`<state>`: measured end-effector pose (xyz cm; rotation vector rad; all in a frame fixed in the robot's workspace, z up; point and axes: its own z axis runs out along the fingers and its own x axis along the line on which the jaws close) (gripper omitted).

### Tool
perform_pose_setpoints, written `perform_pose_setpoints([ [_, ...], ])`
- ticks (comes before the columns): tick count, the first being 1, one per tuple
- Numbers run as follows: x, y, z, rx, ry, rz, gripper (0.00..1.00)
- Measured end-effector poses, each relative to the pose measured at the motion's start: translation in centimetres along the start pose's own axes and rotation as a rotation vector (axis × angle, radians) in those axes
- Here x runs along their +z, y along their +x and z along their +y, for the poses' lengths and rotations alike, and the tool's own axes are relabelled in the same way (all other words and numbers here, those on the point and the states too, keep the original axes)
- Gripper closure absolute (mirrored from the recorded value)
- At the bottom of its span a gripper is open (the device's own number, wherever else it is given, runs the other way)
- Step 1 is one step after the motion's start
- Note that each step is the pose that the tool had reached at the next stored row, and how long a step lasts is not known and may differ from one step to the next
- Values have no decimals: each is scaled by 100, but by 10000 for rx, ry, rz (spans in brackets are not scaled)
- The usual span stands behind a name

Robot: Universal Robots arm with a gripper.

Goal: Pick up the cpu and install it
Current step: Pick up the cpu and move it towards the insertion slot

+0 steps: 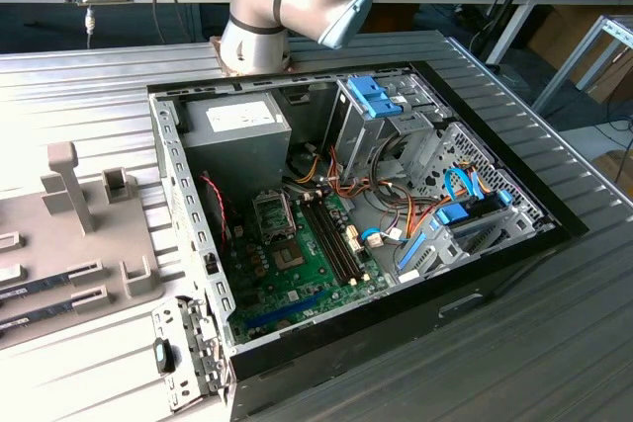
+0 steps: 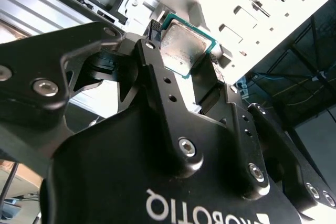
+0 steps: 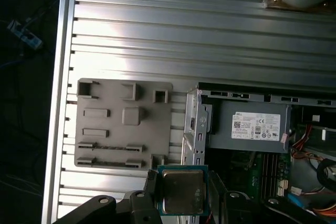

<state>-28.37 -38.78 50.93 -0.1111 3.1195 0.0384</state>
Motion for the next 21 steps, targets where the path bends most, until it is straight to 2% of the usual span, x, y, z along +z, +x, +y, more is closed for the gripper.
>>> perform_pose_setpoints([
  [9, 3, -109, -8, 0, 0, 1, 53],
  [13, 6, -186, -13, 0, 0, 1, 53],
  [21, 11, -288, -21, 0, 1, 1, 53],
])
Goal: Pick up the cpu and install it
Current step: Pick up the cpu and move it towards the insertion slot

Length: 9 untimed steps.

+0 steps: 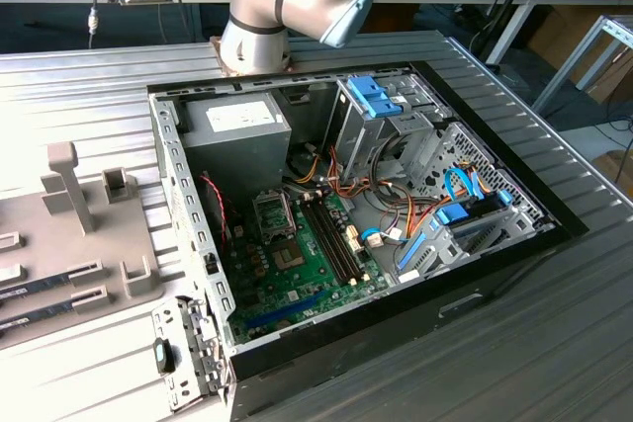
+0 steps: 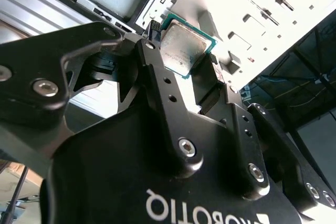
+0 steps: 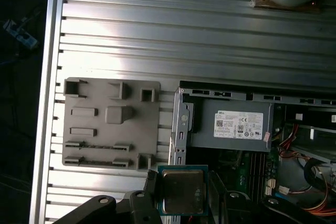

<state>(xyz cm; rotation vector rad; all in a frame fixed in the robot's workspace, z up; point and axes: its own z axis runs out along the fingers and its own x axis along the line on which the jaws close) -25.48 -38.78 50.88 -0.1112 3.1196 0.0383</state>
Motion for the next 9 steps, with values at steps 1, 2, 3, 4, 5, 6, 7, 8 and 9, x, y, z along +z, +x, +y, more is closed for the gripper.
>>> perform_pose_setpoints([
  [1, 1, -9, -1, 0, 0, 0, 53],
  [2, 1, -17, -1, 0, 0, 0, 53],
  [3, 1, -26, -2, 0, 0, 0, 53],
  [4, 2, -35, -3, 0, 0, 0, 53],
  [5, 3, -46, -3, 0, 0, 0, 53],
  [6, 3, -55, -4, 0, 0, 0, 53],
  [7, 4, -65, -5, 0, -1, 0, 53],
  [8, 5, -74, -5, 0, 0, 0, 53],
  [9, 6, -90, -6, 0, 0, 0, 53],
])
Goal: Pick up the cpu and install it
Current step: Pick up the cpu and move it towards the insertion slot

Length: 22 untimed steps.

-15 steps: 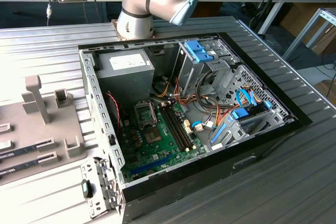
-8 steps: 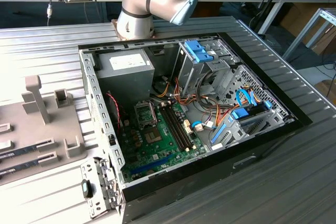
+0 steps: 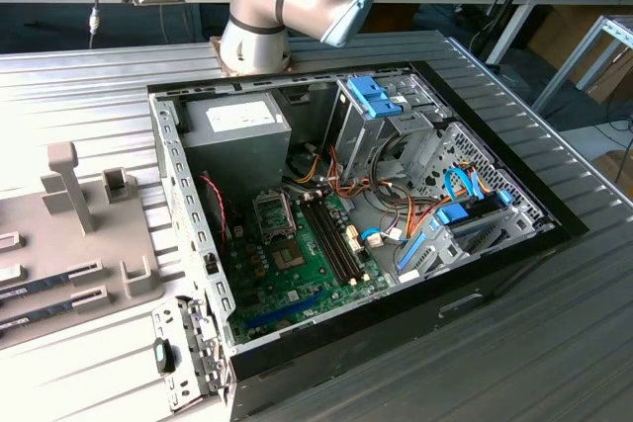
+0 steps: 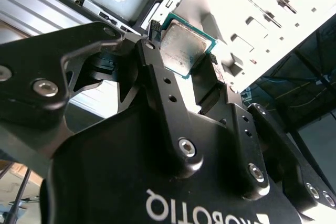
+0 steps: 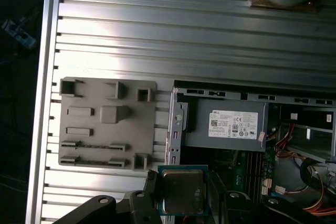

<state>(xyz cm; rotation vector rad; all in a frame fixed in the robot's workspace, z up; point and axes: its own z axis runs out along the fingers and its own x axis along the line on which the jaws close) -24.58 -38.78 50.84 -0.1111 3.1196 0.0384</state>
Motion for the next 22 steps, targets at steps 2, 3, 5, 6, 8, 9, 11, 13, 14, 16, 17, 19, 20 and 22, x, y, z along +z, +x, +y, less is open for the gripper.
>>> perform_pose_setpoints([
  [2, 1, -25, -2, -1, 0, 1, 53],
  [3, 3, -38, -3, 0, 0, 1, 53],
  [5, 6, -64, -5, 0, 0, 1, 53],
  [6, 10, -87, -7, -1, 0, 2, 53],
  [8, 23, -120, -18, 0, -1, 1, 53],
  [9, 26, -126, -28, 0, -1, 2, 53],
  [11, 38, -143, -55, -1, -1, 2, 53],
  [13, 48, -156, -72, 0, 0, 3, 53],
  [14, 53, -166, -80, 0, 1, 5, 53],
  [16, 62, -177, -91, -1, 0, 3, 53],
  [17, 66, -183, -96, 0, 0, 3, 53],
  [19, 78, -199, -109, 0, 0, 2, 53],
  [20, 85, -209, -117, 0, 0, 4, 53],
  [22, 97, -222, -129, 0, 0, 3, 53],
])
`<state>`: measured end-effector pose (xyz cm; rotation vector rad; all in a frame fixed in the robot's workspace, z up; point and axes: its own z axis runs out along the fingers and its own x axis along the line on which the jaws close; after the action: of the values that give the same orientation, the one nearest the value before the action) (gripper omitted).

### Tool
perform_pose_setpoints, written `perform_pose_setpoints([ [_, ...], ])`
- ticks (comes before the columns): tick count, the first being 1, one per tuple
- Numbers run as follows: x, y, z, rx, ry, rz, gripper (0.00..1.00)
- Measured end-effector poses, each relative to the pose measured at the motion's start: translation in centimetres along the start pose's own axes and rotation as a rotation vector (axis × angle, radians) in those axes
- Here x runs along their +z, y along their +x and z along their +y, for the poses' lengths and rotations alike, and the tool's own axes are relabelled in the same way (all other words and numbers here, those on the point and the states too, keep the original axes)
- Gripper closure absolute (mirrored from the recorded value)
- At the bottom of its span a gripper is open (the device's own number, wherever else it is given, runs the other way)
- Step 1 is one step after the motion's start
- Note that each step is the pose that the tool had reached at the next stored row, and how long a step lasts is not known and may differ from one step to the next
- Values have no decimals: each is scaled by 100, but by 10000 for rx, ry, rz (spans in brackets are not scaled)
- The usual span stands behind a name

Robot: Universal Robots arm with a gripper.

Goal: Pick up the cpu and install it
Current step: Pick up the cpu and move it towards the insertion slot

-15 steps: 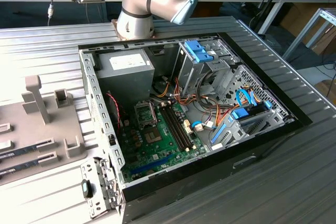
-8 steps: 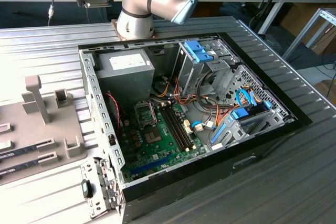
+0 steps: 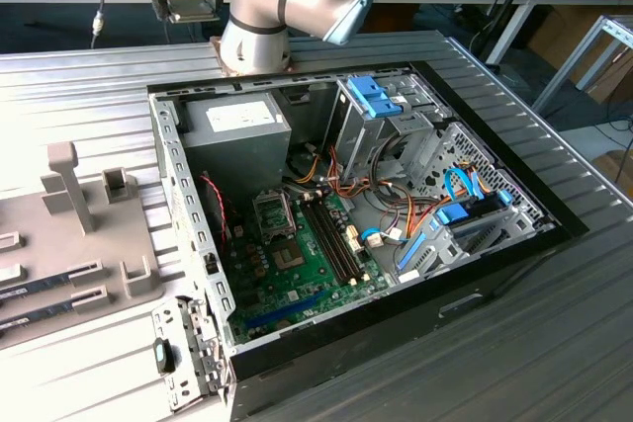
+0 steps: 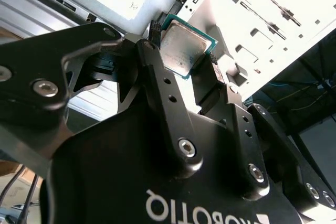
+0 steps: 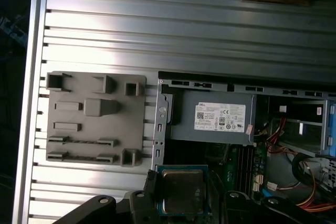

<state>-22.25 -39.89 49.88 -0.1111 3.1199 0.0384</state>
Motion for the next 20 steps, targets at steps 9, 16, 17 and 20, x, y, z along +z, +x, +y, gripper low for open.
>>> perform_pose_setpoints([
  [9, 71, -13, -21, 0, 0, 0, 53],
  [16, 119, -12, -26, 0, 1, 0, 53],
  [17, 127, -12, -26, 0, 0, 0, 53],
  [20, 143, -11, -27, 0, 1, 0, 53],
])
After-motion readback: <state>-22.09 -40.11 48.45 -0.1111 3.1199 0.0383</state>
